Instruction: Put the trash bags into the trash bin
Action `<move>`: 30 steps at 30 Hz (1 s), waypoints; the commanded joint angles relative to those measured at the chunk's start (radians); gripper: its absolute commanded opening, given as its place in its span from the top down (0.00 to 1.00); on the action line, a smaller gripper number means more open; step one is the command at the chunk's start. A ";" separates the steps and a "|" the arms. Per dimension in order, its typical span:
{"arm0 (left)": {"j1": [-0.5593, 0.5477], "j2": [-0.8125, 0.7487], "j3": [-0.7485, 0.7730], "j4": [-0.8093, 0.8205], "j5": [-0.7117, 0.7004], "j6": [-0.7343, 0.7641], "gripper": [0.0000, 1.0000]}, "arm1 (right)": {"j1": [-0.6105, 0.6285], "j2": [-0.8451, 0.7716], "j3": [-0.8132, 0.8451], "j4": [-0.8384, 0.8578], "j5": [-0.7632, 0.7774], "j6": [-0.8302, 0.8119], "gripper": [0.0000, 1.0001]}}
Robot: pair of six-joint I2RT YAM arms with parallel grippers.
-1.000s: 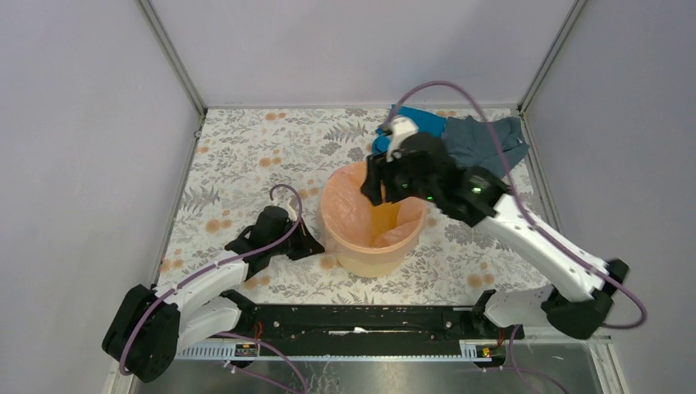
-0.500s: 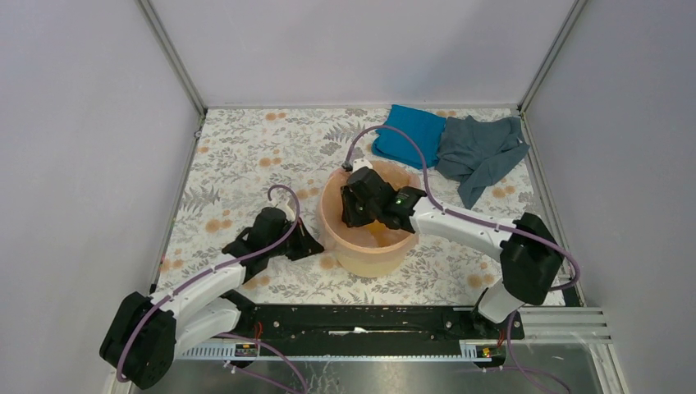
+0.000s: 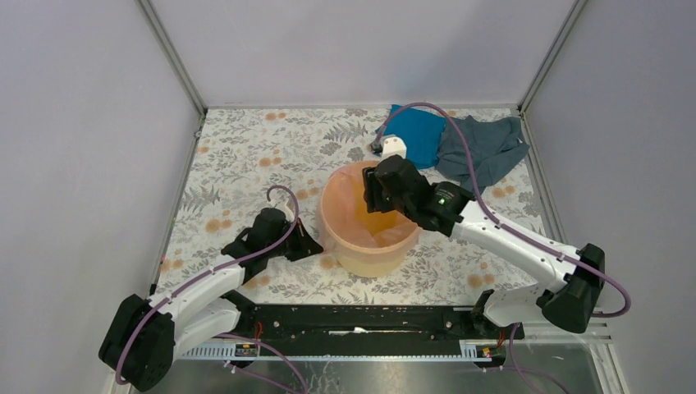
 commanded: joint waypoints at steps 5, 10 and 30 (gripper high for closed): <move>-0.004 -0.031 0.017 -0.007 -0.018 0.015 1.00 | 0.006 0.077 -0.013 -0.220 0.403 0.049 0.55; -0.003 -0.024 0.024 -0.011 -0.016 0.018 1.00 | 0.008 0.133 0.018 -0.202 0.324 0.032 0.54; -0.004 -0.030 0.014 -0.009 -0.010 0.017 1.00 | 0.007 0.235 -0.203 0.727 0.392 -0.135 0.67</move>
